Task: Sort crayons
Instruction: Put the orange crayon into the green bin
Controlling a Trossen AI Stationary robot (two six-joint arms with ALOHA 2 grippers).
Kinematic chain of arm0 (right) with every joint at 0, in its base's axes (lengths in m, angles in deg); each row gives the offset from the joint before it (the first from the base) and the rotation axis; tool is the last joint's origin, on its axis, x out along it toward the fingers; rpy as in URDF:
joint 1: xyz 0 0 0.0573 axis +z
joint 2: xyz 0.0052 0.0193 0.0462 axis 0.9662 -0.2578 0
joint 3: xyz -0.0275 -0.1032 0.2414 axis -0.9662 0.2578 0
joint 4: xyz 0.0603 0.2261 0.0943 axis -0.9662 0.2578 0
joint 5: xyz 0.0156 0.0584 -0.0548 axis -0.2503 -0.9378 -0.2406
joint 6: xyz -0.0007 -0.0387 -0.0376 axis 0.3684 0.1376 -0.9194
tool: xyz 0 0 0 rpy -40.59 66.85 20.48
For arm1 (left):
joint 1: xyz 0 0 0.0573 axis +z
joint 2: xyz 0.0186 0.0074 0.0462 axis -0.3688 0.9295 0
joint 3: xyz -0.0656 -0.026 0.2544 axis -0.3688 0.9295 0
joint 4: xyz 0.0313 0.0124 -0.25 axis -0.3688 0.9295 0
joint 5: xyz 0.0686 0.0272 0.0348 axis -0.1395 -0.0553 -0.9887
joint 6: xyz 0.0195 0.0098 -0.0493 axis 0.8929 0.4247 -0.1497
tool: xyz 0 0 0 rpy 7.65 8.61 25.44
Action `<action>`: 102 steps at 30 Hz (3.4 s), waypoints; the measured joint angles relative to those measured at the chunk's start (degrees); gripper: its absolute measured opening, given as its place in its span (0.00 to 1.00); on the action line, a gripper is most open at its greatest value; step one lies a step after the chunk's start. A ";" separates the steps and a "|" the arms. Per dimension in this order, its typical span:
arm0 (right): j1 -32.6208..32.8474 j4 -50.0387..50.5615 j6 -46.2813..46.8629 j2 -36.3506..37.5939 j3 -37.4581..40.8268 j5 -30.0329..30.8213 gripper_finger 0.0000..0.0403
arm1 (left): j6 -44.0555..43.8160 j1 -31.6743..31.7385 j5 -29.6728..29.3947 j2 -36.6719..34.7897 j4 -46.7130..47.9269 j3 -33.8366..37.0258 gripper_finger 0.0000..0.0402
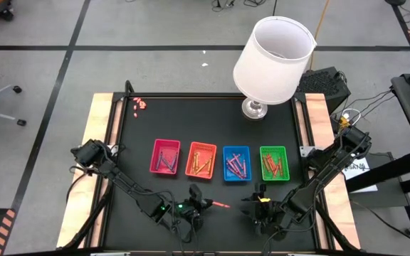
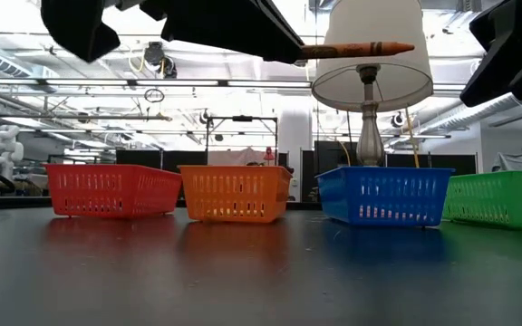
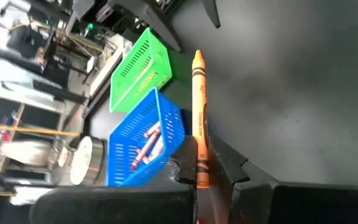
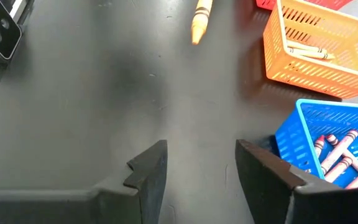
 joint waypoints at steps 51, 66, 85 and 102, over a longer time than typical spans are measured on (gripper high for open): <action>-8.43 -23.39 -22.90 -4.90 0.00 2.48 0.62 | -29.45 0.20 4.89 0.00 0.22 0.00 0.03; -9.81 -25.35 -23.18 -4.92 0.00 -4.89 0.25 | -29.48 0.38 4.93 0.00 0.24 0.00 0.03; -9.75 -25.35 -24.07 -4.92 0.00 -4.93 0.03 | -43.85 0.78 5.42 0.00 0.17 0.00 0.27; -4.71 11.48 -6.28 4.12 -6.73 -4.68 0.03 | -53.96 -9.03 6.07 0.00 0.66 0.00 0.45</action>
